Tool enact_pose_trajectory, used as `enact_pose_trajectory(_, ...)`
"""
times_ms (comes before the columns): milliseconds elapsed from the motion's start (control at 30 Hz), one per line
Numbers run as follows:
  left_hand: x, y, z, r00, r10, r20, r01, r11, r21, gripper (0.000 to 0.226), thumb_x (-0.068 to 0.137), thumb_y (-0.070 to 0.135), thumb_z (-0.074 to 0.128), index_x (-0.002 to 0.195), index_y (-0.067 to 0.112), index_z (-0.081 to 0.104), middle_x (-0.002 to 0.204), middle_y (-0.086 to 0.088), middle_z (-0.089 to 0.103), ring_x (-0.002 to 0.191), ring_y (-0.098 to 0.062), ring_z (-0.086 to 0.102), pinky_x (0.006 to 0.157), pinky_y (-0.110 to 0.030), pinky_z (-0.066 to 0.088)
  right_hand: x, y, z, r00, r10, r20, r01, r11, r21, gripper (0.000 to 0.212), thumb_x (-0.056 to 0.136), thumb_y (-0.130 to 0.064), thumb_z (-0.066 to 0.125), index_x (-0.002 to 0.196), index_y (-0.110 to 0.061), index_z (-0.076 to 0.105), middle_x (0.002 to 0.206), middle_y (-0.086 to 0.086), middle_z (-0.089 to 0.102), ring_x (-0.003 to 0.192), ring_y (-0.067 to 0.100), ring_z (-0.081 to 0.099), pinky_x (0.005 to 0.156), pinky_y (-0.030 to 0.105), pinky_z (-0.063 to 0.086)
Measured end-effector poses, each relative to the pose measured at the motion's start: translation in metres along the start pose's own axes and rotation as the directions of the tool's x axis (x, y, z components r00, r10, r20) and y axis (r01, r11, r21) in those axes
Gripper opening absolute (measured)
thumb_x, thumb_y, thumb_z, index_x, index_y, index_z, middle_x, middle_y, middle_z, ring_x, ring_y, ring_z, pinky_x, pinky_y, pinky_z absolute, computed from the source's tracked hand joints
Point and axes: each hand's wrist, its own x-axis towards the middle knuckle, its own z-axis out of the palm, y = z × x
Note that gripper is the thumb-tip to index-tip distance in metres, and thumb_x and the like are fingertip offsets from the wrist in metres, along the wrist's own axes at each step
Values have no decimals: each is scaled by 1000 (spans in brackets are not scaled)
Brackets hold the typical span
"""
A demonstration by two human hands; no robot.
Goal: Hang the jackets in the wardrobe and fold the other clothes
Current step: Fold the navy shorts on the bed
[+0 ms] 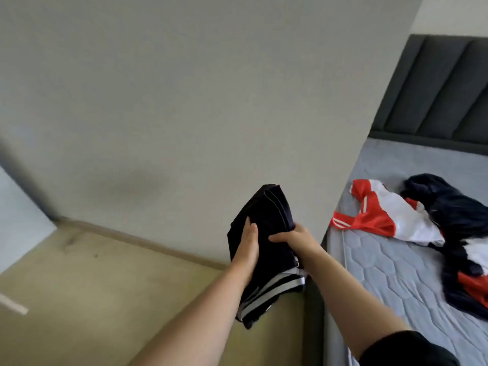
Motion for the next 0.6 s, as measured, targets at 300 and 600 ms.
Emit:
enact_pose_trajectory(300, -67, 221, -161, 865, 443, -235, -169, 698, 696, 69, 97, 29, 47, 151, 23, 4, 159, -3, 0, 145, -18, 7, 116, -34, 13, -13, -194, 163, 958, -45, 283, 91, 984, -153, 38, 71, 11, 68, 101, -11, 63, 93, 9, 71, 85, 25, 69, 73, 34, 56)
enact_pose_trajectory(600, -216, 371, -416, 942, 324, 90, 30, -348, 937, 103, 70, 50, 72, 150, 17, 16, 158, 2, 13, 145, -19, -6, 116, -43, -1, -91, -302, 428, 620, 93, 779, 674, 444, -590, 20, 71, -7, 70, 89, -3, 63, 88, 11, 66, 77, 20, 60, 67, 26, 46)
